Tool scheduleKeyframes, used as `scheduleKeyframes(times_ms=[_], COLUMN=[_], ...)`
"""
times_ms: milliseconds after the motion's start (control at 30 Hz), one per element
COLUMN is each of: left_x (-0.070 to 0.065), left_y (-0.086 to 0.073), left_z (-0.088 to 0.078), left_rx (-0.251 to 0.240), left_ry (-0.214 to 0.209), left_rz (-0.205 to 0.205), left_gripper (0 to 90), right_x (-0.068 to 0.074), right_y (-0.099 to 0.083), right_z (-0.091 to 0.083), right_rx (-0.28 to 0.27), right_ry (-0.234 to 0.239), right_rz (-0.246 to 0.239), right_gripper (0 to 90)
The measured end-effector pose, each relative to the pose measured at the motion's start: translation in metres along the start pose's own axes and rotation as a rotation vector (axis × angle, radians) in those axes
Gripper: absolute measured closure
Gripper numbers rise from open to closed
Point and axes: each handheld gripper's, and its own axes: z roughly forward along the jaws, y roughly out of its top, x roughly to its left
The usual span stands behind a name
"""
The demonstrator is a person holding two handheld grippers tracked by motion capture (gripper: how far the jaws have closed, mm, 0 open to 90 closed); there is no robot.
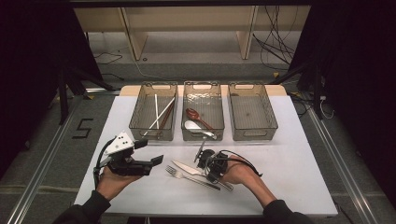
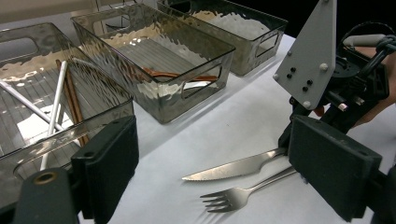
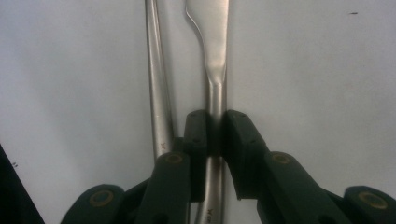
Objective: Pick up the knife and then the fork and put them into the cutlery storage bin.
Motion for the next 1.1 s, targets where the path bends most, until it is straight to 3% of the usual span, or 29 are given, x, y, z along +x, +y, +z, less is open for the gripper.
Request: scheduleKeyframes(times_ms=[300, 533, 800, 1100], left_x=[0.0, 0.001, 0.002, 0.002], left_y=[0.0, 0.0, 0.0, 0.0], left_z=[0.0, -0.002, -0.002, -0.002], left_rx=[-0.002, -0.007, -0.01, -0.011], left_ry=[0.0, 0.004, 0.005, 0.006], left_rz=[0.0, -0.001, -0.003, -0.003], left_gripper=[15.9, 15.9, 15.9, 15.9], right_x=[0.004, 0.005, 0.001, -0.006], right_y=[0.001, 0.0, -0.004, -0.012], right_z=[0.0, -0.002, -0.011, -0.026], right_rx=[0.001, 0.008, -0.04, -0.12], right_ry=[-0.028, -0.018, -0.014, 0.023], right_rz=[-0.026, -0.04, -0.021, 0.019], right_gripper=[80.3, 80.4, 80.4, 80.4])
